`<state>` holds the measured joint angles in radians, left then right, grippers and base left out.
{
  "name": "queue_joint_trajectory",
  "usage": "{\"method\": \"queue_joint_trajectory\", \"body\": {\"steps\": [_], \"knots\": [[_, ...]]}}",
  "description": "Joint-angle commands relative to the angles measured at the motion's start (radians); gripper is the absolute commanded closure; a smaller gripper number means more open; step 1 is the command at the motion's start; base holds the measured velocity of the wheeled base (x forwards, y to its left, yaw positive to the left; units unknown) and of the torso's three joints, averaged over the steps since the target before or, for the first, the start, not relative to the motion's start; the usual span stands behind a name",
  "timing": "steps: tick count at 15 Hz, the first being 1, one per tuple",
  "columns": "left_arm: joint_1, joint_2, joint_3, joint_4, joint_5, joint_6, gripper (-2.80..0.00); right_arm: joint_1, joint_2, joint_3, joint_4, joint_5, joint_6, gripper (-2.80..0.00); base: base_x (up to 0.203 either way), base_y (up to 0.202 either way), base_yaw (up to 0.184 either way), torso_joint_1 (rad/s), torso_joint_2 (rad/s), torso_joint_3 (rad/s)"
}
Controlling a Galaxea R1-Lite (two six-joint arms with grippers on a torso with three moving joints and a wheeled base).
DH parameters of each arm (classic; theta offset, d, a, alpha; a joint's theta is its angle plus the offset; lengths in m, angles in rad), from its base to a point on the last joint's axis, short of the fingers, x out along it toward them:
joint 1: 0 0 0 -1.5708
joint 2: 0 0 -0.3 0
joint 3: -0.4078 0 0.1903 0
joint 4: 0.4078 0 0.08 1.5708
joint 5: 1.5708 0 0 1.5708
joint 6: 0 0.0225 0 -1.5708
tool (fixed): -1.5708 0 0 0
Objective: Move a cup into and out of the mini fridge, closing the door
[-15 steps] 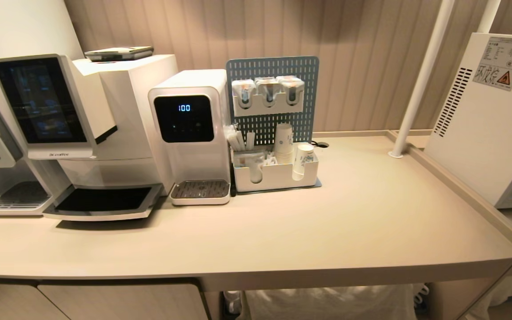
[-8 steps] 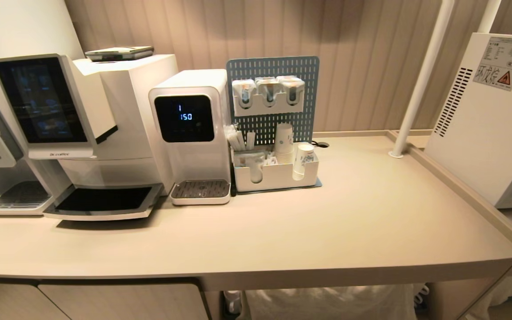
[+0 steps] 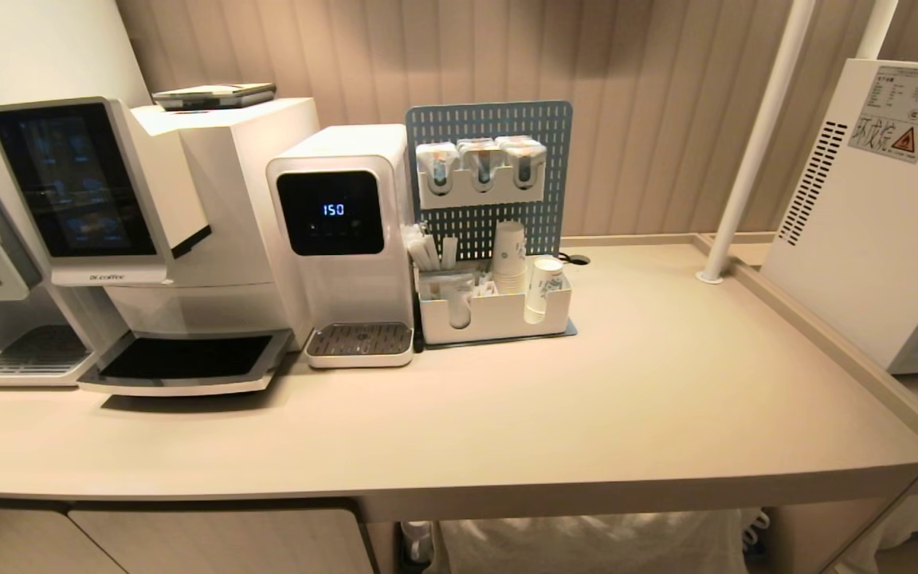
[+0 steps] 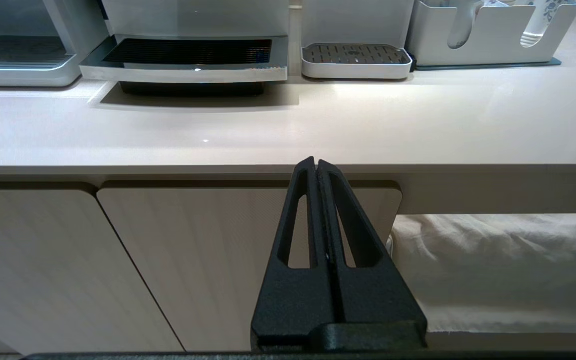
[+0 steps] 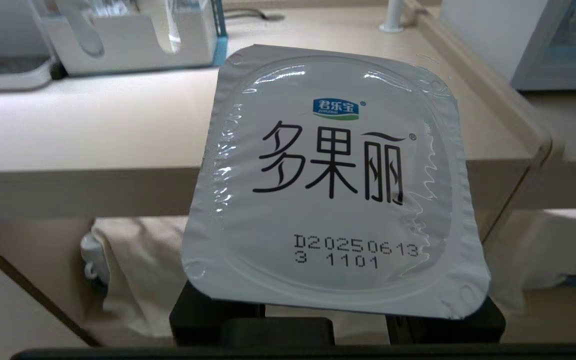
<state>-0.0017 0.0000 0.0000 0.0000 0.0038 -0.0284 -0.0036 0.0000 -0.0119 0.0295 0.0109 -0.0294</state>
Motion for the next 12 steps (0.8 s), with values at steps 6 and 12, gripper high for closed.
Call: {"method": "queue_joint_trajectory", "body": {"steps": [6,12], "knots": [[0.000,0.002,0.002,-0.002,0.001,0.001,0.00,0.001,0.003,-0.002,0.021,-0.002,-0.004,0.00,0.000,0.000,0.000,0.000,0.00,0.000],[0.000,0.001,0.002,-0.002,-0.001,0.001,0.00,0.001,0.002,-0.002,0.020,-0.002,-0.003,0.00,0.001,-0.028,0.003,0.000,0.00,0.001]]}}
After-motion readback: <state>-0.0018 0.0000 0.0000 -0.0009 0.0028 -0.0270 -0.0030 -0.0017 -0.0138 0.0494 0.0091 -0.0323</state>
